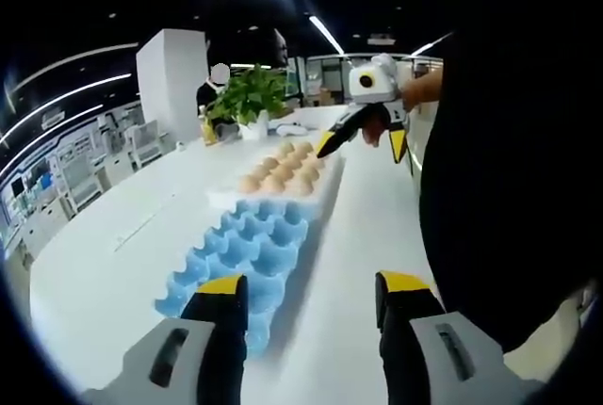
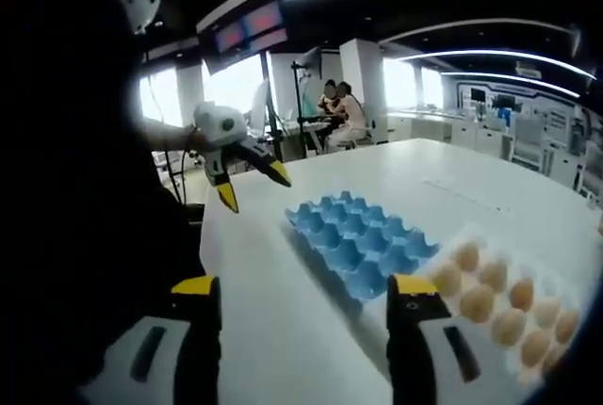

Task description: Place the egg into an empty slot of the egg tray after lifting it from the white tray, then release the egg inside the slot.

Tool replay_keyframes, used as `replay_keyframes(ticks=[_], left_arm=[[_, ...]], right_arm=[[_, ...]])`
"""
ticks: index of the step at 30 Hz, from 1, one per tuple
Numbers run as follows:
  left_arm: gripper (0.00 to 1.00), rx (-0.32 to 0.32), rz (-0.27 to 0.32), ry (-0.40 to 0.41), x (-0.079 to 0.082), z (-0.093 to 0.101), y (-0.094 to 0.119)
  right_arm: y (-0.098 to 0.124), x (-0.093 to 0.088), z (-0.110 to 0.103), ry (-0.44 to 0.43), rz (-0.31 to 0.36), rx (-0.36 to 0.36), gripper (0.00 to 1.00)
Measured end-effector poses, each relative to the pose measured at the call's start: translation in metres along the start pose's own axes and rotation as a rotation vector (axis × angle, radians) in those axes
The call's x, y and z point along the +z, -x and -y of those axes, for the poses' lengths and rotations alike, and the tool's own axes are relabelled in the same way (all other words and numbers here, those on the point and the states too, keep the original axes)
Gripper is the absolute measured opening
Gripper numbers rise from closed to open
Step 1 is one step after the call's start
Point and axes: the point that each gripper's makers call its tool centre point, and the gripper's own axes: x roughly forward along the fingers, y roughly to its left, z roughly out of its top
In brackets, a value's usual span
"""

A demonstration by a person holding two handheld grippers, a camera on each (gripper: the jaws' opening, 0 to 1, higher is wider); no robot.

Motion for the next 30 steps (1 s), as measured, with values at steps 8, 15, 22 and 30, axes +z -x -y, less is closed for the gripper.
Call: replay_keyframes(ticks=[8, 15, 22, 30], left_arm=[[0.54, -0.007, -0.001, -0.004, 0.001, 0.001, -0.001], [0.54, -0.005, -0.001, -0.003, 0.001, 0.001, -0.001], [0.54, -0.003, -0.002, 0.001, 0.001, 0.002, -0.001], [0.54, -0.002, 0.003, -0.002, 0.0, 0.001, -0.001]], right_arm=[[0.0, 0.001, -0.002, -0.002, -0.001, 0.001, 0.73], [0.001, -0.001, -0.002, -0.013, -0.006, 0.0, 0.73], [0.001, -0.003, -0.001, -0.018, -0.01, -0.005, 0.73], [0.002, -0.01, 0.014, -0.04, -0.025, -0.078, 0.72]])
